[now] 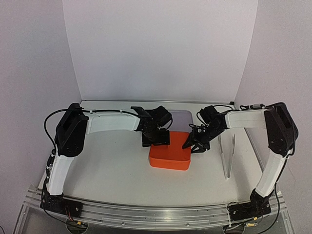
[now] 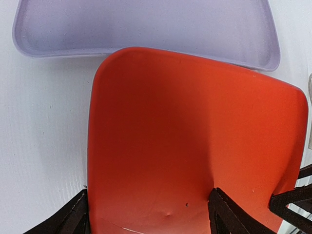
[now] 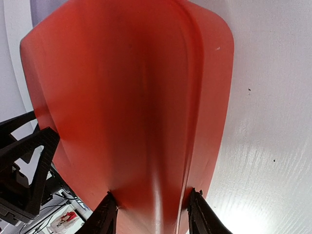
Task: Pack the chocolate
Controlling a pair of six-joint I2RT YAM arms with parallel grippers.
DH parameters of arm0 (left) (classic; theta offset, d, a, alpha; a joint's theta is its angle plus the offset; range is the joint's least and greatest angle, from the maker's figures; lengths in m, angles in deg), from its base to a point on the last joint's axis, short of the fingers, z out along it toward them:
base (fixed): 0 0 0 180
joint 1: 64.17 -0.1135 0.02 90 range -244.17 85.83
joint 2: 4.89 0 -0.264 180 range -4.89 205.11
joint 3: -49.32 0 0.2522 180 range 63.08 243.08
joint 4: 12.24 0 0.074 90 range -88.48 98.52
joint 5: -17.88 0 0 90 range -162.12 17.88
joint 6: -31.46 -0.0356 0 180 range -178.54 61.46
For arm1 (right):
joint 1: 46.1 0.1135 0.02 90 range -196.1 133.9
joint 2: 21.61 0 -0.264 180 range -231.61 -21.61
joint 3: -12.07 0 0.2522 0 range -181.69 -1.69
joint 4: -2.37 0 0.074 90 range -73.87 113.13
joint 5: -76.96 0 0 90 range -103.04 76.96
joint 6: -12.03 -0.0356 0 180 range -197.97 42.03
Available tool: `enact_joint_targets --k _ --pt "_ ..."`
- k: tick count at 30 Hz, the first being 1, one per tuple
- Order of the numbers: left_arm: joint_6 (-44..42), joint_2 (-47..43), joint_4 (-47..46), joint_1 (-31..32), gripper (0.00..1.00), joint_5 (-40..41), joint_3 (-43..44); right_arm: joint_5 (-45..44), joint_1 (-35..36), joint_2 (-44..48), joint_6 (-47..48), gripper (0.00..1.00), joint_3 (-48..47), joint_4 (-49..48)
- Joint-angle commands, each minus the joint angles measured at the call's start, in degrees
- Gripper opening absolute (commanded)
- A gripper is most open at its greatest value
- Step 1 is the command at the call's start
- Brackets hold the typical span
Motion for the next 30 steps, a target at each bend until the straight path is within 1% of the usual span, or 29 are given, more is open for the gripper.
enact_joint_targets --k 1,4,7,10,13,15,17,19,23,25,30 --pt "-0.3 3.7 1.3 5.1 0.79 -5.4 -3.0 1.2 2.1 -3.7 -2.0 0.14 7.1 -11.2" --pt "-0.6 4.4 1.7 5.8 0.81 -5.8 -3.4 2.8 2.2 -3.6 -2.8 0.1 11.3 -18.7" --pt "-0.4 4.0 1.2 6.0 0.82 -6.3 -5.4 1.8 2.2 -3.7 -1.7 0.0 13.9 -20.5" --pt "-0.1 3.6 0.3 6.0 0.83 -6.3 -7.3 1.0 2.1 -3.9 -1.2 0.0 15.9 -20.9" --pt "0.0 3.5 -0.1 6.0 0.83 -8.3 -8.1 0.0 2.1 -3.4 -1.0 0.0 18.2 -21.4" --pt "-0.1 3.1 -0.3 6.0 0.83 -8.5 -8.6 0.9 2.1 -2.5 -1.0 0.09 18.7 -21.2" --pt "-0.3 2.1 -1.1 5.9 0.83 -8.7 -9.3 2.7 2.2 -1.6 -1.4 0.25 18.3 -21.0" --pt "-0.6 0.9 -1.7 6.0 0.85 -8.9 -9.6 4.0 2.2 -0.7 -1.6 0.34 17.2 -19.8" --pt "-1.2 -1.0 -1.2 5.8 0.87 -6.7 -8.6 3.0 2.2 0.9 -1.3 0.38 14.4 -16.5" --pt "-1.2 -1.9 -0.3 5.7 0.89 -3.9 -7.8 2.0 2.2 1.8 -1.0 0.43 12.5 -13.8" --pt "-1.2 -3.9 2.0 4.9 0.93 -0.4 -7.4 0.8 2.1 4.1 -2.4 0.53 11.2 -12.1"
